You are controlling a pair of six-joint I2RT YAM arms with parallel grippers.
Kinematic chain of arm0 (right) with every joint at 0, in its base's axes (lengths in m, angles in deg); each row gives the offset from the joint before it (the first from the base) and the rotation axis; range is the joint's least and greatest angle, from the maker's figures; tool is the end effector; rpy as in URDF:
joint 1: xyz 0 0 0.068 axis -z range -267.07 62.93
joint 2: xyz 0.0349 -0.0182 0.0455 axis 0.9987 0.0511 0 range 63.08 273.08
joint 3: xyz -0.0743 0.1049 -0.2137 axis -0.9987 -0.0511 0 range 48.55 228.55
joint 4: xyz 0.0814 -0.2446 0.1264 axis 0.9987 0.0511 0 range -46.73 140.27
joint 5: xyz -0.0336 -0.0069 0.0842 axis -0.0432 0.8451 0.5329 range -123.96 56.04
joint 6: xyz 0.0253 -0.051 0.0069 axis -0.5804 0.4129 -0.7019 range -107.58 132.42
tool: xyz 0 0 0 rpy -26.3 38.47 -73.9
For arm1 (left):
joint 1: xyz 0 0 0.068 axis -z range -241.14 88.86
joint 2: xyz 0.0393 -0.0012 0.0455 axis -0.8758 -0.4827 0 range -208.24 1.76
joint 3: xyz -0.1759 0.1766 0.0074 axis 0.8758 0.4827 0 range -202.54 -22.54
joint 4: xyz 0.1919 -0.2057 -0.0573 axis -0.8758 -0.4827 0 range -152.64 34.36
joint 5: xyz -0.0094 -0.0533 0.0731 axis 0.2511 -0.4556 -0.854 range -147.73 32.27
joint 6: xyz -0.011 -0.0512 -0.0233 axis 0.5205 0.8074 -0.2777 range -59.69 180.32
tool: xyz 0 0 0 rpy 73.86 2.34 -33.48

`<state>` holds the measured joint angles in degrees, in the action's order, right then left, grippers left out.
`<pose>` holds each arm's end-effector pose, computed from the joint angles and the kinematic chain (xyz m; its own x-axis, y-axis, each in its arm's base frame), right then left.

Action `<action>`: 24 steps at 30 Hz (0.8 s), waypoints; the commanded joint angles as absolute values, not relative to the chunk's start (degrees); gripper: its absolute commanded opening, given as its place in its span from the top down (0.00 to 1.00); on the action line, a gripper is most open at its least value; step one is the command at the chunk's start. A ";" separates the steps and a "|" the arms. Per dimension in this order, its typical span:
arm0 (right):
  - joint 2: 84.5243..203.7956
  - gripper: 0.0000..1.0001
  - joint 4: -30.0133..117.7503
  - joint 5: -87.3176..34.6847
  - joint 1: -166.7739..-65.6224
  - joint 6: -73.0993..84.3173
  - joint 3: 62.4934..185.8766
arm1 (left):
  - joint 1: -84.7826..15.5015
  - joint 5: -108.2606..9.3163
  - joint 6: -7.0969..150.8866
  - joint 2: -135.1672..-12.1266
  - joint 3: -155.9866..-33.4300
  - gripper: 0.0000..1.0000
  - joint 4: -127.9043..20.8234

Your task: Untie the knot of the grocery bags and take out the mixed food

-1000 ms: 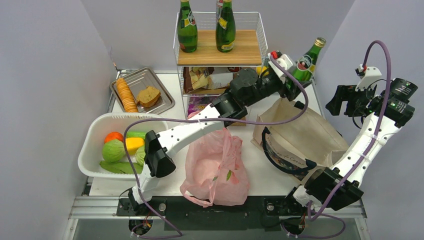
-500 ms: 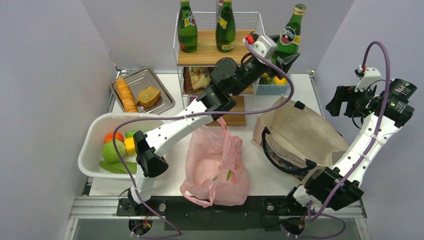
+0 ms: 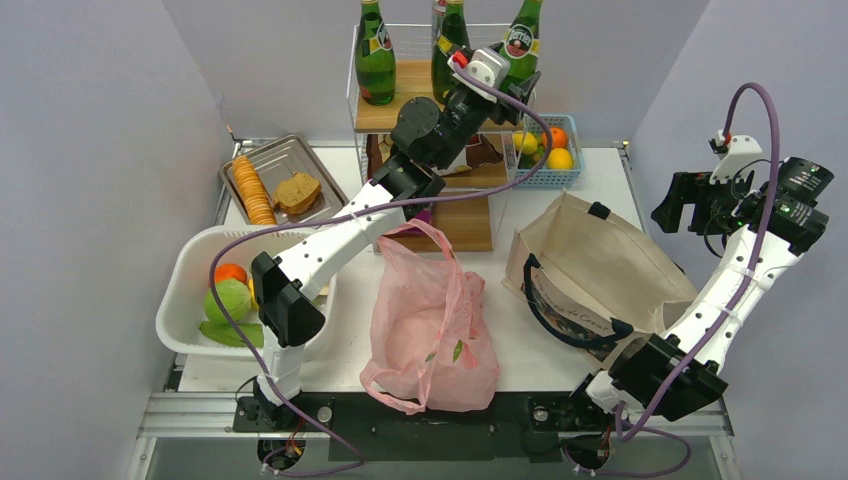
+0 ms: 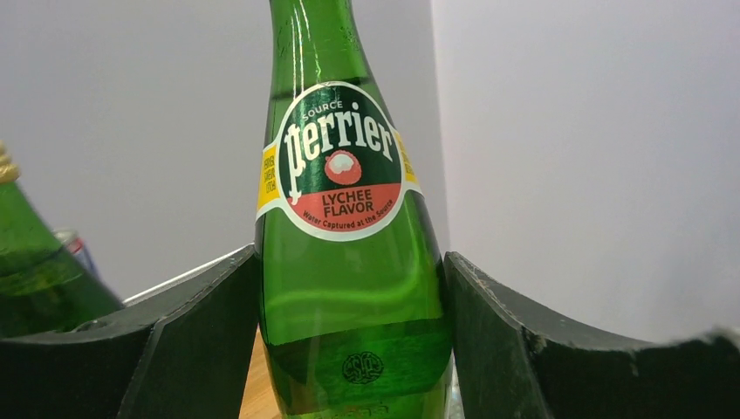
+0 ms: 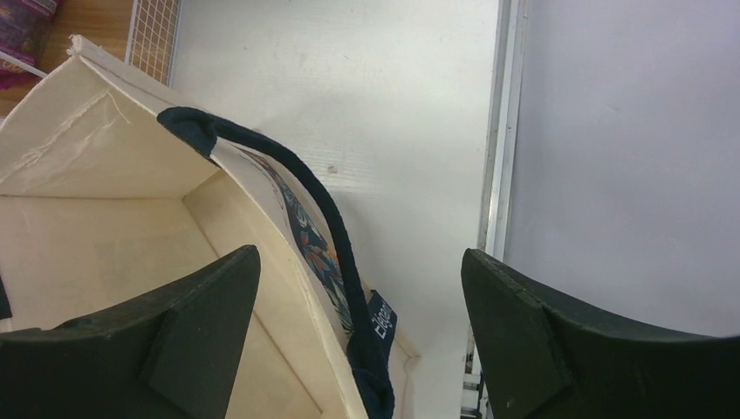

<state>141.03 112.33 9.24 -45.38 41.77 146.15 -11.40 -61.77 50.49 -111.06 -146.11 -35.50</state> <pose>0.2227 -0.1612 0.4173 -0.5690 0.0283 -0.8219 -0.1451 0.9803 0.1342 0.3042 -0.3550 0.5030 0.4502 -0.2682 -0.8517 0.6550 0.7475 0.1108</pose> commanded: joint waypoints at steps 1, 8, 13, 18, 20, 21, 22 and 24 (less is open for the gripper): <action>140.55 0.19 111.50 8.80 -45.48 42.55 146.07 | -13.29 -62.63 49.27 -105.08 -146.09 1.00 -22.42; 140.59 0.18 111.77 8.49 -45.92 42.57 146.15 | -14.84 -61.54 51.73 -103.38 -140.60 1.00 -19.24; 140.53 0.18 112.23 8.33 -46.23 42.70 146.37 | -15.38 -61.74 52.01 -102.54 -135.51 1.00 -16.13; 140.42 0.18 112.70 8.00 -46.46 43.24 146.39 | -15.59 -63.79 52.21 -101.93 -131.59 0.99 -13.72; 140.37 0.18 112.82 7.97 -46.50 43.33 146.40 | -15.61 -64.88 52.23 -101.61 -130.26 0.91 -13.02; 140.45 0.18 112.81 7.97 -46.56 43.35 146.38 | -15.61 -65.04 52.29 -101.34 -129.88 0.82 -12.95; 140.44 0.18 112.84 7.97 -46.60 43.36 146.42 | -15.61 -65.45 52.35 -101.21 -129.27 0.78 -13.03; 140.51 0.18 112.88 7.85 -46.88 43.29 146.43 | -15.65 -65.92 52.39 -101.07 -128.53 0.62 -13.35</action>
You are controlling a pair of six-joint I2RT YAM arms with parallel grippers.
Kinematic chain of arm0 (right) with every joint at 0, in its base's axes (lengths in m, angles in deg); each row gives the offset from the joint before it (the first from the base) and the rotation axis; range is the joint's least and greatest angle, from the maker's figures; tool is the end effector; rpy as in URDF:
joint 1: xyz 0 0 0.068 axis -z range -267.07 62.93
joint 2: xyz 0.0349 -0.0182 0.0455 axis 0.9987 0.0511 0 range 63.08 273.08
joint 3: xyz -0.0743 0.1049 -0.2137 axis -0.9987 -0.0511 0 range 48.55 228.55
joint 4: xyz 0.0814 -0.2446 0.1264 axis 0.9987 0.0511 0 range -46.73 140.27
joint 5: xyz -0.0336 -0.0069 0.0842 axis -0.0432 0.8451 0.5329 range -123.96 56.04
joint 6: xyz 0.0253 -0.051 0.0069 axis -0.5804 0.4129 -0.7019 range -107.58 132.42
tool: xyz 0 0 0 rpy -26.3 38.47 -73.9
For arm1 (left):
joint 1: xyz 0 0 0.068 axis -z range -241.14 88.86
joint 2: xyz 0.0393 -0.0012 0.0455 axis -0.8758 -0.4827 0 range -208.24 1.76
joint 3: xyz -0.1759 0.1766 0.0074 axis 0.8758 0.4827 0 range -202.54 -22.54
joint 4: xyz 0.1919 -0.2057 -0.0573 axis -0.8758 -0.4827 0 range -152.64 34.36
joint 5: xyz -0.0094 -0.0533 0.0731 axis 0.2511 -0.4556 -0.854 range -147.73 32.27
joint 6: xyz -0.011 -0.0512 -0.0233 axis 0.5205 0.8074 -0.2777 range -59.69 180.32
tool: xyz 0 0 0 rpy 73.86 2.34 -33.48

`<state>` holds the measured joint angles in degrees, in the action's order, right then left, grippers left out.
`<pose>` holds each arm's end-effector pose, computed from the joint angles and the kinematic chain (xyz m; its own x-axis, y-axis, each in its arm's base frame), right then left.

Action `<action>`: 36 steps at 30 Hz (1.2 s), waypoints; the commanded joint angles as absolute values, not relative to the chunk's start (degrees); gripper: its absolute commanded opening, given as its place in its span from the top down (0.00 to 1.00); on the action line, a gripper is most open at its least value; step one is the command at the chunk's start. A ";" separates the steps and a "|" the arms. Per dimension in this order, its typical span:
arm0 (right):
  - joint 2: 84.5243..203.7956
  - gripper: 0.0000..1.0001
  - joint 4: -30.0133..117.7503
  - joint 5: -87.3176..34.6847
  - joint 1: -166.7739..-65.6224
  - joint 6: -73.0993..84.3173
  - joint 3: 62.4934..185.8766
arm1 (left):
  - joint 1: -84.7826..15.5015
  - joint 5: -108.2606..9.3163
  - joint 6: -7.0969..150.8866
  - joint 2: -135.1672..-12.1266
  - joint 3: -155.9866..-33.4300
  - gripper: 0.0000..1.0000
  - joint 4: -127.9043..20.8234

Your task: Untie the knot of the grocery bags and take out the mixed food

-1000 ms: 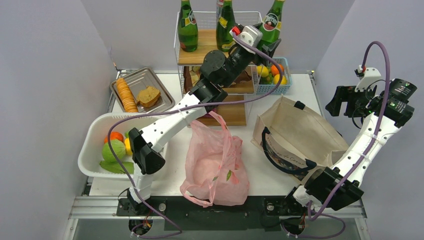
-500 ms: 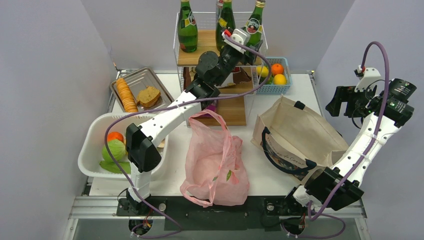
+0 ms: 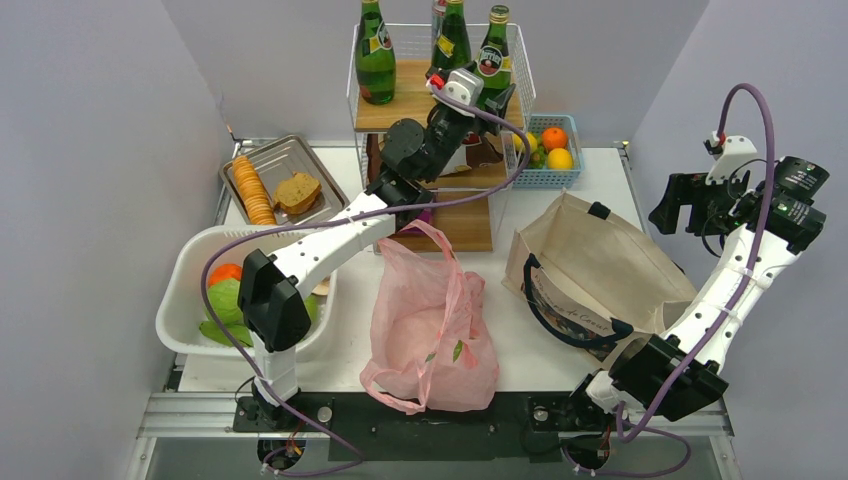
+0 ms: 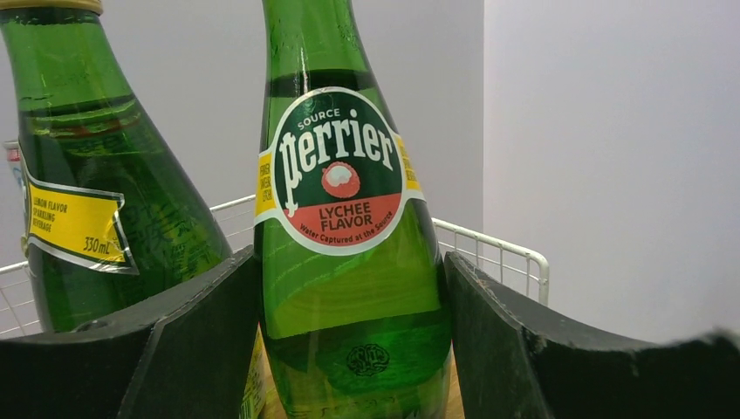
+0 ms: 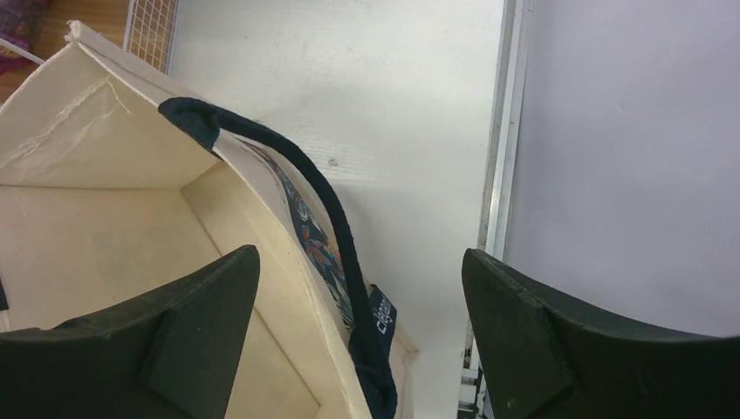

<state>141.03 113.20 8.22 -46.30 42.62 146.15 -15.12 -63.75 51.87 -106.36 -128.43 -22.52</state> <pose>0.2242 -0.1574 0.4159 -0.5835 0.0109 -0.8120 -0.1555 0.9799 0.1249 0.3273 -0.3333 0.4495 0.4486 -0.2546 -0.8567 0.5937 0.8014 0.0727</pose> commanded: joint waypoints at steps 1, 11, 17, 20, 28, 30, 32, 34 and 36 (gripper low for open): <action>140.49 0.18 112.88 7.83 -47.07 43.24 146.43 | -15.63 -66.00 52.33 -101.07 -128.44 0.52 -13.89; 140.32 0.18 112.82 7.23 -47.78 43.25 146.12 | -15.79 -65.95 53.04 -101.31 -128.35 0.30 -17.08; 140.25 0.18 112.85 7.43 -47.72 43.40 145.87 | -15.95 -66.22 53.74 -101.95 -130.22 0.28 -20.61; 140.13 0.18 112.81 7.44 -47.76 43.56 145.71 | -16.08 -66.02 53.79 -101.92 -130.29 0.28 -21.45; 140.18 0.18 112.83 7.44 -47.78 43.71 145.59 | -15.90 -65.57 53.34 -100.79 -128.62 0.27 -22.51; 140.23 0.18 112.84 7.46 -47.78 43.71 145.63 | -15.77 -65.70 52.91 -100.19 -127.30 0.27 -22.25; 140.20 0.18 112.83 7.52 -47.74 43.71 145.52 | -15.79 -65.91 52.52 -99.58 -126.27 0.27 -22.10; 140.31 0.18 112.80 7.68 -47.82 43.71 145.56 | -15.70 -66.17 52.16 -99.13 -125.53 0.26 -22.07; 140.31 0.18 112.87 7.78 -47.88 43.71 145.54 | -15.68 -66.25 52.07 -98.60 -124.69 0.26 -22.13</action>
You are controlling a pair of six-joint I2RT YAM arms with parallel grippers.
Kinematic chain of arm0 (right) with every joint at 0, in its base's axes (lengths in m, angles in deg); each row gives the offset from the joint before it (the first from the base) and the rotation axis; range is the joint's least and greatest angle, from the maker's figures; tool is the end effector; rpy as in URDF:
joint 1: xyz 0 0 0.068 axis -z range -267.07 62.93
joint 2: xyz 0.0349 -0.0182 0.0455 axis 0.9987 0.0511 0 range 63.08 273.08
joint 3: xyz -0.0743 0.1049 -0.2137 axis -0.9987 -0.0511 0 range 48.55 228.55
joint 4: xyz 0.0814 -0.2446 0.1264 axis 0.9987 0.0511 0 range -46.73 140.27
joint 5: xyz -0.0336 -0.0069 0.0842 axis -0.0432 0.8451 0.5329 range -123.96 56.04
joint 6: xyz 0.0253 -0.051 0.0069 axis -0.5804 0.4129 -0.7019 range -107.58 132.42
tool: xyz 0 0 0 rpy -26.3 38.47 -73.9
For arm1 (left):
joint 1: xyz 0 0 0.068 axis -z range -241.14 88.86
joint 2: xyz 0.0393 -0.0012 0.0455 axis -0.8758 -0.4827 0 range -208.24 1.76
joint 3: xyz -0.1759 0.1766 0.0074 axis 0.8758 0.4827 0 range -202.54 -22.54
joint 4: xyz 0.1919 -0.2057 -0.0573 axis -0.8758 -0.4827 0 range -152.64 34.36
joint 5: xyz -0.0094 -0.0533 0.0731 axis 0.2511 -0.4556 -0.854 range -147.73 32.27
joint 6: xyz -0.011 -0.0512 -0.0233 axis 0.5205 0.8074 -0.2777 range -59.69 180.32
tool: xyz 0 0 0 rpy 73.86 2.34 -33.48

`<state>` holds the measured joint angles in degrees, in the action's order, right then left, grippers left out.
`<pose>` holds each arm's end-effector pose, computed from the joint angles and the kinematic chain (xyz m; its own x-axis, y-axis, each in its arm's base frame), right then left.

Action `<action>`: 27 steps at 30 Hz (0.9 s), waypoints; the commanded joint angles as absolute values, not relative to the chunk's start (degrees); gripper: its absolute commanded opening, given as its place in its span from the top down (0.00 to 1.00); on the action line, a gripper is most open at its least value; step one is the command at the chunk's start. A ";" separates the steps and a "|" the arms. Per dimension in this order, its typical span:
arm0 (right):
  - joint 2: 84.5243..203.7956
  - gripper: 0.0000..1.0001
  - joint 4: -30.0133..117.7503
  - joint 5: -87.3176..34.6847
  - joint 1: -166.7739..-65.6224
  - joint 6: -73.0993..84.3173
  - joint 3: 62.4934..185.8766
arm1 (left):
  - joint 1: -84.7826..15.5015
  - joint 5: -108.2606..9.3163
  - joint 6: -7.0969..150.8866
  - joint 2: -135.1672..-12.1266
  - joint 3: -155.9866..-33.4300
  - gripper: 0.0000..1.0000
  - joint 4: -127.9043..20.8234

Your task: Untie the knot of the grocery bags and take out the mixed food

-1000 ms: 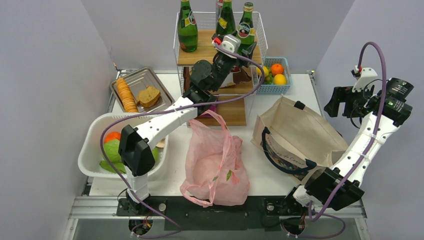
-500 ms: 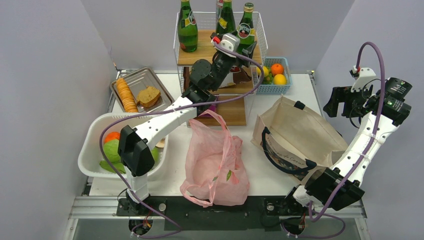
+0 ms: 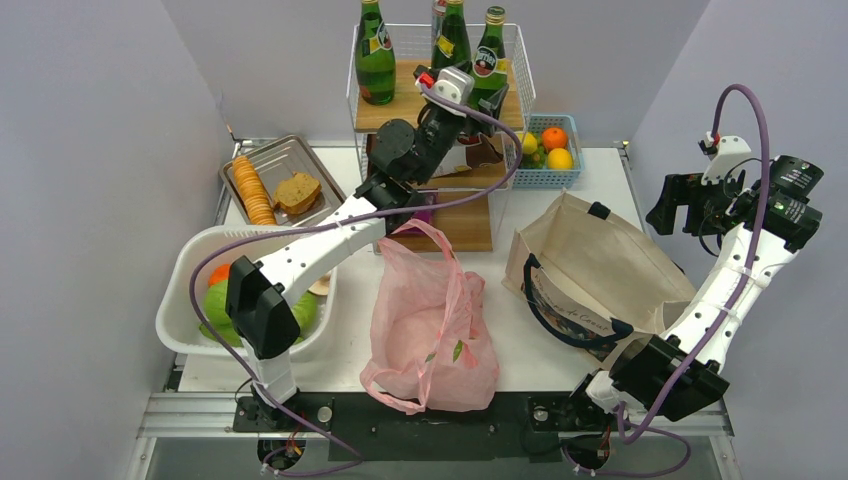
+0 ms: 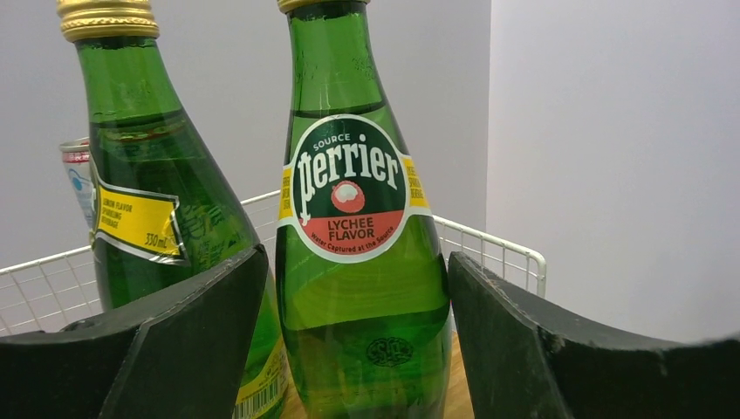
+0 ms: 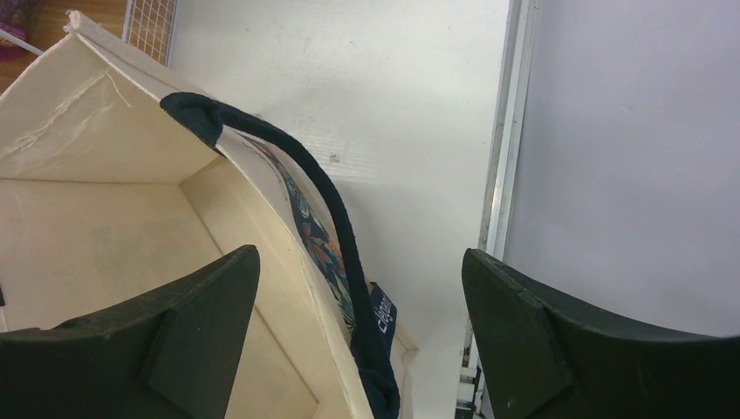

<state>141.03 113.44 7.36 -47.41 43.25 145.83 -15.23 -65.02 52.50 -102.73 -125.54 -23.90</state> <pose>0.2272 -0.1536 0.4136 -0.5938 -0.0077 -0.8046 -0.1698 0.9786 0.1159 0.3183 -0.3215 0.4561 0.4338 -0.2540 -0.8645 0.5826 0.8109 0.0541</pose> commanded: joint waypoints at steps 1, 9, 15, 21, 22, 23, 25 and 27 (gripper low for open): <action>140.24 0.18 112.88 7.79 -48.05 43.71 145.56 | -15.65 -66.26 52.06 -98.19 -124.33 0.26 -22.08; 140.09 0.18 112.80 7.70 -48.39 43.71 145.41 | -15.11 -65.81 51.24 -96.49 -121.52 0.26 -21.99; 139.81 0.18 112.87 7.54 -48.40 43.84 145.14 | -14.59 -65.53 50.74 -94.72 -119.09 0.26 -21.70; 139.67 0.18 112.93 7.54 -48.35 43.93 144.97 | -13.28 -63.25 47.67 -91.12 -114.38 0.26 -20.55; 139.75 0.18 112.99 7.54 -48.39 44.00 144.97 | -13.01 -62.52 47.40 -90.61 -113.72 0.26 -20.61; 139.74 0.18 113.11 7.53 -48.39 44.16 144.90 | -12.99 -62.15 46.85 -89.47 -112.26 0.26 -20.73; 139.79 0.18 113.33 7.59 -48.39 44.35 144.82 | -12.95 -60.57 46.03 -87.61 -109.88 0.26 -21.25; 139.81 0.18 113.44 7.54 -48.46 44.53 144.78 | -12.97 -59.43 45.01 -85.58 -107.14 0.26 -21.70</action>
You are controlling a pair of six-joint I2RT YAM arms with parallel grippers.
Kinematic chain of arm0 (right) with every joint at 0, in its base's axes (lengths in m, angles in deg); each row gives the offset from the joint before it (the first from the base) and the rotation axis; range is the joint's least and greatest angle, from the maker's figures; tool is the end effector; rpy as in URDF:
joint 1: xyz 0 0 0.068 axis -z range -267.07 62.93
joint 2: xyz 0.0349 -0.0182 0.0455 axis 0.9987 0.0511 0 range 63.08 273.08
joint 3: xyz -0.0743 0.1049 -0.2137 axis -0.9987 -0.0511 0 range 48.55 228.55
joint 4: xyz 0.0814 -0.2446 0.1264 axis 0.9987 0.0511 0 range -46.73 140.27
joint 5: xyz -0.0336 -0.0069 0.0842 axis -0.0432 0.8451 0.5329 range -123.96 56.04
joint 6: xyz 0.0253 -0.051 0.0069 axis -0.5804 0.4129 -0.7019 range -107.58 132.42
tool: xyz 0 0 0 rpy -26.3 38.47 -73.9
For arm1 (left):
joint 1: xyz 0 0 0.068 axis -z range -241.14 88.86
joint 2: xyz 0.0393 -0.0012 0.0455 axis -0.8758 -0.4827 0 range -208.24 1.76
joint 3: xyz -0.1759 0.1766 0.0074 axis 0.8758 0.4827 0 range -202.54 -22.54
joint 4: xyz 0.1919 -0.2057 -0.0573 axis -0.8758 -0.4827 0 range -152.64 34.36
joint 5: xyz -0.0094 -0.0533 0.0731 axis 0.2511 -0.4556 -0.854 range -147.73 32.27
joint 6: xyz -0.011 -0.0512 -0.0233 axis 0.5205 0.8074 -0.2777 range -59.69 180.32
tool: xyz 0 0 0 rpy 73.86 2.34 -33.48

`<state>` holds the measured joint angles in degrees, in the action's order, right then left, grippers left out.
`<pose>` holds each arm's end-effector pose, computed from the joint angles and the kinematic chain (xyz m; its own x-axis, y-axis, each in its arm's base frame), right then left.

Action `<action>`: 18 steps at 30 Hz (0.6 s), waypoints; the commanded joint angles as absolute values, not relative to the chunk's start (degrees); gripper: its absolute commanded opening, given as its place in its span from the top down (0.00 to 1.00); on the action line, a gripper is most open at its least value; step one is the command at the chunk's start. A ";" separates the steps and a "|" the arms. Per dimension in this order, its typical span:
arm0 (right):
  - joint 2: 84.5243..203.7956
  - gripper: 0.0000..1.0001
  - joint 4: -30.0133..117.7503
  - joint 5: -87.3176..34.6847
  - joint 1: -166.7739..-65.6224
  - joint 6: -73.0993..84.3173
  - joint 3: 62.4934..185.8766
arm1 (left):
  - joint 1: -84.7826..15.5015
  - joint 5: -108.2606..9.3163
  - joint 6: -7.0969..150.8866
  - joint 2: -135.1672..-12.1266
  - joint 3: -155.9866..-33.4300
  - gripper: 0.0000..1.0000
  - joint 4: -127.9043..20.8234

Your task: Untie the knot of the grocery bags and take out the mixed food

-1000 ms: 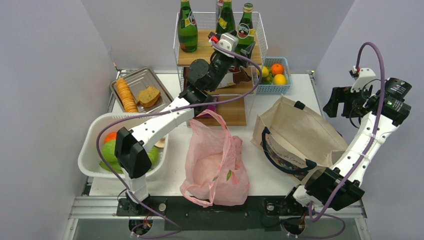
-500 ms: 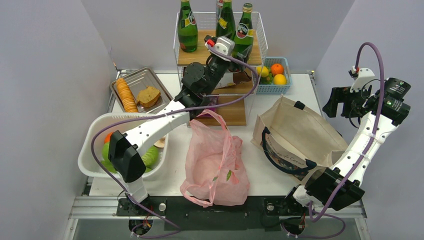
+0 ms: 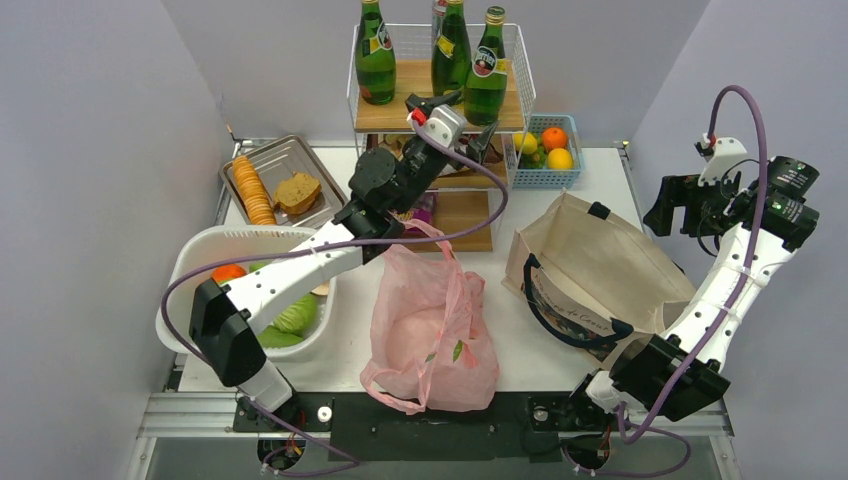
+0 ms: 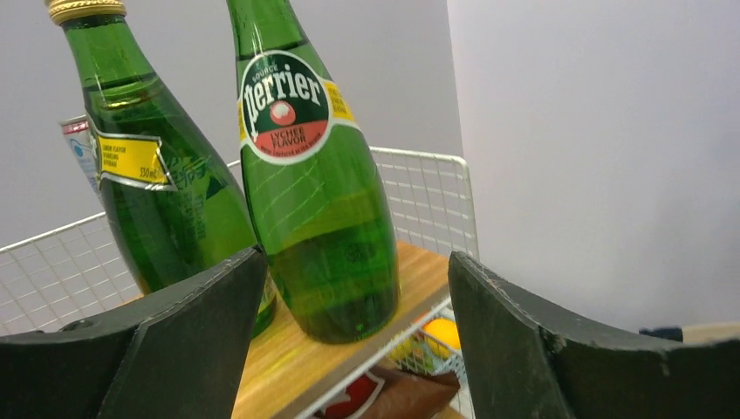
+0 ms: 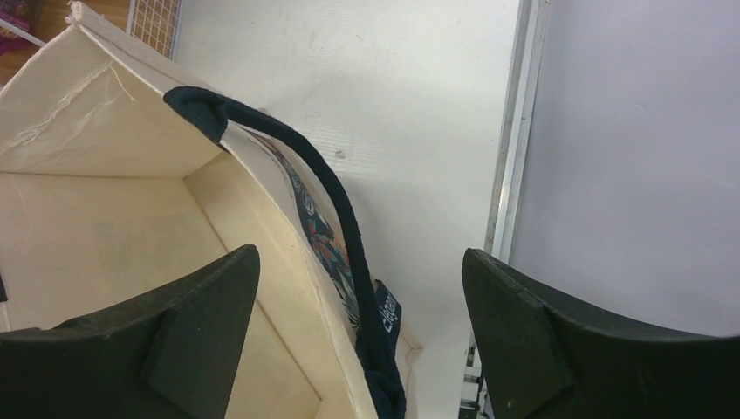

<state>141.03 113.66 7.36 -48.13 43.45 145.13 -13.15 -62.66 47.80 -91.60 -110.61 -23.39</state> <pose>0.2295 -0.1510 0.4097 -0.6030 -0.0105 -0.7976 -0.1827 0.9752 0.1253 0.2786 -0.3044 0.4394 0.4455 -0.1721 -0.8786 0.6069 0.7795 0.1551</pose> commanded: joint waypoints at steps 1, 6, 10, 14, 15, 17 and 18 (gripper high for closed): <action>139.81 0.18 113.51 7.64 -48.48 44.60 144.72 | -12.97 -58.46 44.42 -84.80 -106.24 0.26 -22.48; 139.70 0.18 114.84 6.68 -49.26 46.81 144.22 | -12.98 -50.78 41.73 -78.88 -100.81 0.26 -28.21; 138.58 0.18 115.67 2.50 -52.24 50.24 142.77 | -12.97 -46.30 40.34 -75.51 -100.18 0.26 -40.09; 137.06 0.18 115.60 -3.58 -56.99 53.02 140.44 | -12.98 -43.06 40.15 -72.80 -100.25 0.26 -51.11; 136.95 0.18 115.54 -5.09 -57.57 53.44 139.73 | -12.98 -42.53 39.92 -72.01 -100.06 0.26 -52.81; 137.10 0.18 115.39 -6.94 -58.76 53.65 138.97 | -12.93 -41.74 39.86 -70.79 -99.67 0.26 -58.51; 137.22 0.18 115.32 -7.53 -59.36 53.69 138.67 | -13.01 -41.50 39.85 -70.42 -99.56 0.25 -62.45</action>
<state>138.91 115.65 -1.97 -57.42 51.27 139.75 -12.98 -45.33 40.81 -73.31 -99.99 -48.07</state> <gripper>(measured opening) 0.817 0.743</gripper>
